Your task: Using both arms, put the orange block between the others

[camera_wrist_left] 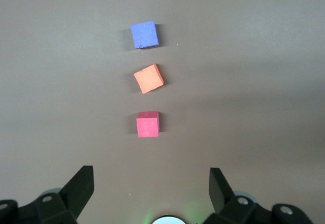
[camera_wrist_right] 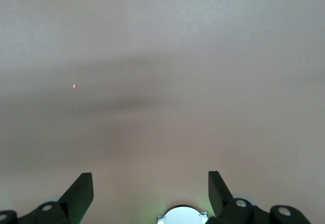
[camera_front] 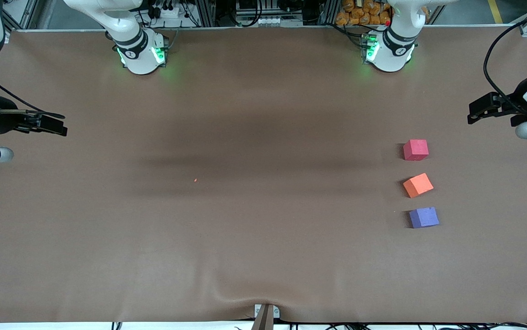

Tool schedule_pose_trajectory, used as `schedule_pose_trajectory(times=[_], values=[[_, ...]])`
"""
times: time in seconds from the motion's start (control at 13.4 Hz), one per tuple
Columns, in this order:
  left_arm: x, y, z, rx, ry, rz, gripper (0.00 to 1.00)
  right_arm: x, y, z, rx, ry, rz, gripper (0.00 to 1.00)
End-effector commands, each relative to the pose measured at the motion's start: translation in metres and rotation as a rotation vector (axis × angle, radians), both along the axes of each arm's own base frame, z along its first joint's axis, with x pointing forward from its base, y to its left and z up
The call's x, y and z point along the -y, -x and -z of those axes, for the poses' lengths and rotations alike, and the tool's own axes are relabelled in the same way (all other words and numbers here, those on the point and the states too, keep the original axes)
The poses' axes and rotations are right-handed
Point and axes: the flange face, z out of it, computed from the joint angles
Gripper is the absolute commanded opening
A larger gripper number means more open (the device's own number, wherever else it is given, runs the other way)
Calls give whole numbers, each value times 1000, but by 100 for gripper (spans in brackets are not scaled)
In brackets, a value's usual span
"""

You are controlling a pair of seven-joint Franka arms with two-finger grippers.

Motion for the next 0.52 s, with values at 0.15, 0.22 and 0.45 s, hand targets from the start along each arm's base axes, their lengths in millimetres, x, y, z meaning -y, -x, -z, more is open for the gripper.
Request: schedule_pose_trajectory(times=[0.15, 0.22, 0.45], values=[[-1, 0, -6, 14, -5, 11, 100, 0, 3, -8, 6, -9, -4, 100], [-1, 0, -6, 14, -5, 14, 100, -1, 3, -8, 6, -7, -7, 100], [-2, -1, -6, 14, -5, 13, 100, -3, 2, -8, 6, -9, -7, 100]])
